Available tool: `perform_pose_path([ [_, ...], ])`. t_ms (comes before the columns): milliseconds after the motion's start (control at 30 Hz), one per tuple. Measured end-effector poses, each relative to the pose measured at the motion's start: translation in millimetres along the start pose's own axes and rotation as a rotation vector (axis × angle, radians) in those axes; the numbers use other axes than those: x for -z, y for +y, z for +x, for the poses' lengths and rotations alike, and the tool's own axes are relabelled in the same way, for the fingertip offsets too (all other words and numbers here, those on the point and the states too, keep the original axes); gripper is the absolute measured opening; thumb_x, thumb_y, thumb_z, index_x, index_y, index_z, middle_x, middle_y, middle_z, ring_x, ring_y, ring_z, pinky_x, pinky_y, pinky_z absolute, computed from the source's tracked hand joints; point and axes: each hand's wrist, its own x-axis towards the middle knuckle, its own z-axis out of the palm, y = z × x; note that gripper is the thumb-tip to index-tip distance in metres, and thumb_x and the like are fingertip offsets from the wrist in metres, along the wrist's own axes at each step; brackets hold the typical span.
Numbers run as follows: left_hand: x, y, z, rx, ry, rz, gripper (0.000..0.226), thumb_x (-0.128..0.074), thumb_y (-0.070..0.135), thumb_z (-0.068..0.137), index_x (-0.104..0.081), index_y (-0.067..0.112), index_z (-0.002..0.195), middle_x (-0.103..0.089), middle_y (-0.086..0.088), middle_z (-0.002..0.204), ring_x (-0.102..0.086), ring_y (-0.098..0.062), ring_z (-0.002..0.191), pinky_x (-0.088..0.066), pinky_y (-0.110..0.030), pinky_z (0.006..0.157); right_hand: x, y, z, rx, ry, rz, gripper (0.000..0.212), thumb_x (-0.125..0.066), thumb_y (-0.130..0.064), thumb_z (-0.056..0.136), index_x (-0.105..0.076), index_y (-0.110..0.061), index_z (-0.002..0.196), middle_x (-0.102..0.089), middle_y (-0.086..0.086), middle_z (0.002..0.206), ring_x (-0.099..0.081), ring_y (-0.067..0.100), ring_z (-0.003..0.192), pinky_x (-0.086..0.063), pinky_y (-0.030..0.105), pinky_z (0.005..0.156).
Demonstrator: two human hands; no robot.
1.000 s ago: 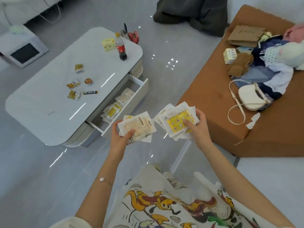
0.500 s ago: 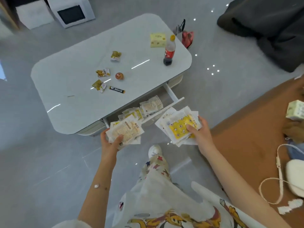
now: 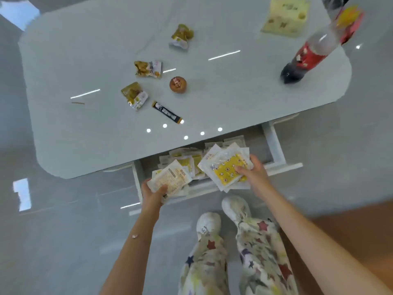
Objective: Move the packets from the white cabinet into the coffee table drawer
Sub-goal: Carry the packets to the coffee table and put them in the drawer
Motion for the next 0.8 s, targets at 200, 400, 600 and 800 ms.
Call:
perform_pose_path([
  [200,-30.5,-50.0,131.4,0.040,0.088,0.059,0.055,-0.061,0.007,0.091,-0.029,0.022,0.133,-0.048,-0.007,0.124,-0.054,-0.028,0.109,-0.053,-0.043,0.086,-41.6,51.4,160.3,-0.052,-0.110,-0.171,0.040,-0.070,-0.009,0.084,-0.051,-0.021,0.117,-0.061,-0.006,0.103,-0.060,0.009,0.090,-0.047,0.021,0.069],
  [400,-34.4,-74.1,169.1,0.080,0.164,0.126,0.056,-0.061,0.010,0.091,-0.028,0.023,0.134,-0.047,-0.004,0.123,-0.054,-0.024,0.104,-0.052,-0.045,0.089,-60.1,97.1,209.8,-0.164,-0.120,-0.233,0.072,-0.076,-0.018,0.079,-0.039,-0.016,0.140,-0.055,0.001,0.131,-0.057,0.023,0.116,-0.047,0.044,0.100],
  [600,-30.9,-50.6,124.7,-0.063,0.144,0.306,0.074,-0.064,0.012,0.089,-0.020,0.023,0.148,-0.038,-0.009,0.146,-0.044,-0.028,0.129,-0.045,-0.048,0.102,-49.4,69.4,161.3,0.015,-0.107,-0.521,0.062,-0.064,-0.014,0.088,-0.034,-0.020,0.142,-0.052,-0.001,0.125,-0.053,0.019,0.115,-0.040,0.026,0.084],
  [800,-17.1,30.6,5.0,-0.426,0.127,0.604,0.061,-0.060,0.029,0.092,-0.032,0.024,0.146,-0.045,-0.005,0.143,-0.046,-0.023,0.127,-0.040,-0.039,0.103,-28.4,-35.7,56.5,0.354,-0.190,-0.904,0.057,-0.061,-0.027,0.088,-0.040,-0.024,0.140,-0.050,0.002,0.137,-0.044,0.023,0.128,-0.041,0.039,0.103],
])
